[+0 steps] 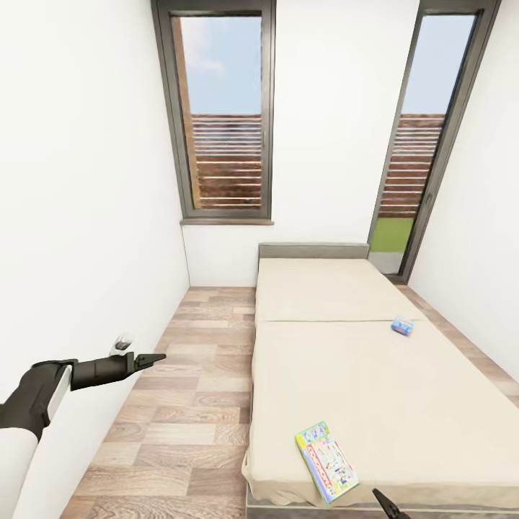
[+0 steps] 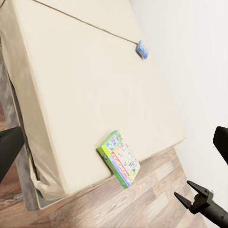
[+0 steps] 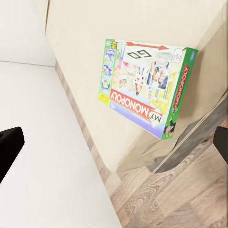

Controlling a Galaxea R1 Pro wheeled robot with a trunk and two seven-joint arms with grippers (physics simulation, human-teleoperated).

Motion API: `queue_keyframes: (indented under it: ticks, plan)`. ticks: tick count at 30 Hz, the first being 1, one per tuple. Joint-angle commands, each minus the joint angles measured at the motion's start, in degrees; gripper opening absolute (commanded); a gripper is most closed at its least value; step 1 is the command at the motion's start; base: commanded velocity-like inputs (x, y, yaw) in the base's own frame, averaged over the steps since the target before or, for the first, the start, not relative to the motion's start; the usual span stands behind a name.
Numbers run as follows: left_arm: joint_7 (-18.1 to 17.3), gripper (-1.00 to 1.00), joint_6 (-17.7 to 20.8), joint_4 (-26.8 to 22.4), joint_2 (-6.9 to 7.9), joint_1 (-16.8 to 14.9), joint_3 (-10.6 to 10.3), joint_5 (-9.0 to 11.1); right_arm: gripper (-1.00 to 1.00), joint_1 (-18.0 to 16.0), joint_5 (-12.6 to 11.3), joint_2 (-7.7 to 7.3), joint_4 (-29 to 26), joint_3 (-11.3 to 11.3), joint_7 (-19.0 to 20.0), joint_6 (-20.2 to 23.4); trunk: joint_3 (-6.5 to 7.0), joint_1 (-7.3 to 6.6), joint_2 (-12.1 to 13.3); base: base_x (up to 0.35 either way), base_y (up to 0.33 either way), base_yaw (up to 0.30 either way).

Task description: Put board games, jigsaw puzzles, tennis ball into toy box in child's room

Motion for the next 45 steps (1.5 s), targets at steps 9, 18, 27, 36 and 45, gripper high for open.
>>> queue_keyframes:
  ticks: [9,18,27,36,45]
  plan:
    - [-0.1,1.0,0.4,0.0,-0.26,0.0,0.1,-0.1,1.0,0.0,-1.0,-0.11,0.2,-0.3,0.0,0.2,-1.69,1.99,-3.7,0.0,0.0,0.0]
    - [-0.5,1.0,0.4,0.0,-0.4,0.0,0.1,-0.1,1.0,0.0,-0.8,0.11,0.2,-0.4,0.0,0.3,-3.3,3.96,-7.3,0.0,0.0,0.0]
    - [-0.4,1.0,0.3,0.0,-0.43,0.0,0.2,-0.1,1.0,0.0,-0.9,0.75,0.2,-0.2,0.5,0.2,-4.92,5.94,-10.9,0.0,0.0,0.0]
    - [-0.4,1.0,0.3,0.0,-0.39,0.0,0.1,-0.1,1.0,0.0,-5.7,0.62,0.3,-1.2,0.0,3.6,-6.54,7.92,-14.5,0.0,0.0,0.0]
    - [-0.5,1.0,0.3,0.0,-0.35,-0.1,0.0,-0.1,1.0,-0.9,-15.3,0.02,0.2,-1.4,-2.9,12.1,-8.15,9.89,-18.1,0.0,0.0,0.0]
